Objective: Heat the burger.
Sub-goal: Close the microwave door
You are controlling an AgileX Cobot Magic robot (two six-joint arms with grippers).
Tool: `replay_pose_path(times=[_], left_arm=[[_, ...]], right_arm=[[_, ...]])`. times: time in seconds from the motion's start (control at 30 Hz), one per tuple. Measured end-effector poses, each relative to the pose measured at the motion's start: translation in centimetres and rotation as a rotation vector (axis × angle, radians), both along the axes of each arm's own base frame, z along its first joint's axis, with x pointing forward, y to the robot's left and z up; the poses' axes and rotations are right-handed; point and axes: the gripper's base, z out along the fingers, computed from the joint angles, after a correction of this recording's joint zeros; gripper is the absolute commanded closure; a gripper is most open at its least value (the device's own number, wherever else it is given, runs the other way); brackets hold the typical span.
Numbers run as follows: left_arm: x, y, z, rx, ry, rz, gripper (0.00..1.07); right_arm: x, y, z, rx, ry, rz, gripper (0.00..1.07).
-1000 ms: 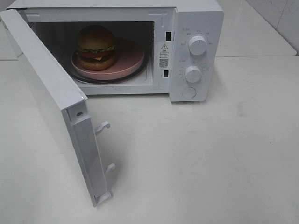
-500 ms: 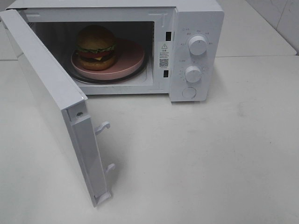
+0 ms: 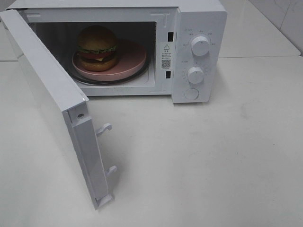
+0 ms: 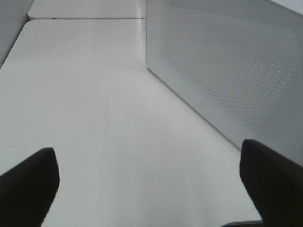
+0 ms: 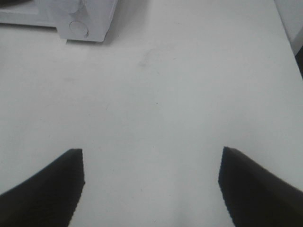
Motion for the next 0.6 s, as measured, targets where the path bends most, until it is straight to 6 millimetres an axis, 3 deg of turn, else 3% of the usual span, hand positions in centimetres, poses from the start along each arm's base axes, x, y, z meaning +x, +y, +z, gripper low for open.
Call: replay_pose_path(times=[0.2,0.6], left_arm=[[0.0,0.0,0.0,0.0,0.0,0.0,0.1],[0.0,0.0,0.0,0.0,0.0,0.0,0.1]], right_arm=[[-1.3,-0.2,0.0,0.016,-0.084,-0.051,0.31],[-1.5,-0.1,0.0,0.02,-0.093,-0.068,0.31]])
